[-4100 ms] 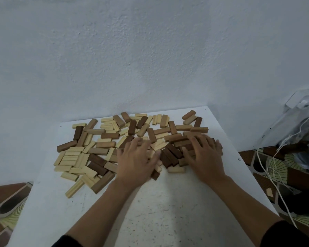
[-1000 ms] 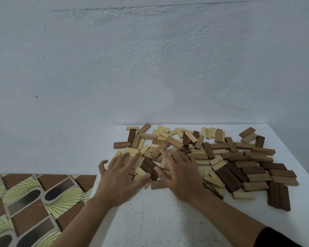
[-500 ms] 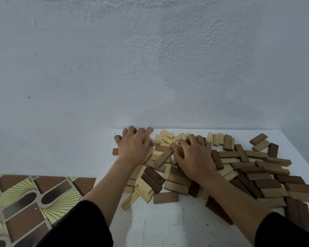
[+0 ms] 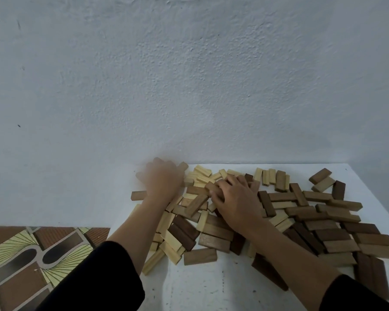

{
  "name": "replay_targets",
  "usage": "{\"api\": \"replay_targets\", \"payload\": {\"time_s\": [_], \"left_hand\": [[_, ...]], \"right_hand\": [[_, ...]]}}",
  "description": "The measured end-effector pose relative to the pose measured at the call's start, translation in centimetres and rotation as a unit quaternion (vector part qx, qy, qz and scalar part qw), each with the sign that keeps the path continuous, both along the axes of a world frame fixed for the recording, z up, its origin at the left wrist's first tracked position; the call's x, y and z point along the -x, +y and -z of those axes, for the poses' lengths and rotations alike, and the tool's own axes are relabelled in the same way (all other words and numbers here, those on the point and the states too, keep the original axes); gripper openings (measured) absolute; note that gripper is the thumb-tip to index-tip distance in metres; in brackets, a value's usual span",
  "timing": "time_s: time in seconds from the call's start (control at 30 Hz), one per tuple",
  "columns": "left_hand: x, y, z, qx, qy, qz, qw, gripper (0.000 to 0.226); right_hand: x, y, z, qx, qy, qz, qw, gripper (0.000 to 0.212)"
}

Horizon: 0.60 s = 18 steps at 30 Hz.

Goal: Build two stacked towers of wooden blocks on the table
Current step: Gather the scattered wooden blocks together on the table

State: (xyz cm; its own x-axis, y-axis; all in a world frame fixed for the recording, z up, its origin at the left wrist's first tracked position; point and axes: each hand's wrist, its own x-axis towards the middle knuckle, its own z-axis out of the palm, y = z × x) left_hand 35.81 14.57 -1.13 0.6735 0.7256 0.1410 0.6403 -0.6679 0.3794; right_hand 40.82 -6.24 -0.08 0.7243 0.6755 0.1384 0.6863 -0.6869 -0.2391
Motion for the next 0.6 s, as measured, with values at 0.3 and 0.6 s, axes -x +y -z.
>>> {"api": "replay_targets", "payload": {"time_s": [0.3,0.6], "left_hand": [[4.4,-4.7,-4.4,-0.056,-0.145,0.057,0.986,0.029],[16.7,-13.1,-2.6,-0.03,-0.126,0.133,0.983,0.035]], "right_hand": [[2.5,-3.3,-1.8,-0.225,0.041,0.006,0.973,0.034],[9.6,-9.2,-0.5,-0.208,0.073,-0.069,0.973,0.035]]}}
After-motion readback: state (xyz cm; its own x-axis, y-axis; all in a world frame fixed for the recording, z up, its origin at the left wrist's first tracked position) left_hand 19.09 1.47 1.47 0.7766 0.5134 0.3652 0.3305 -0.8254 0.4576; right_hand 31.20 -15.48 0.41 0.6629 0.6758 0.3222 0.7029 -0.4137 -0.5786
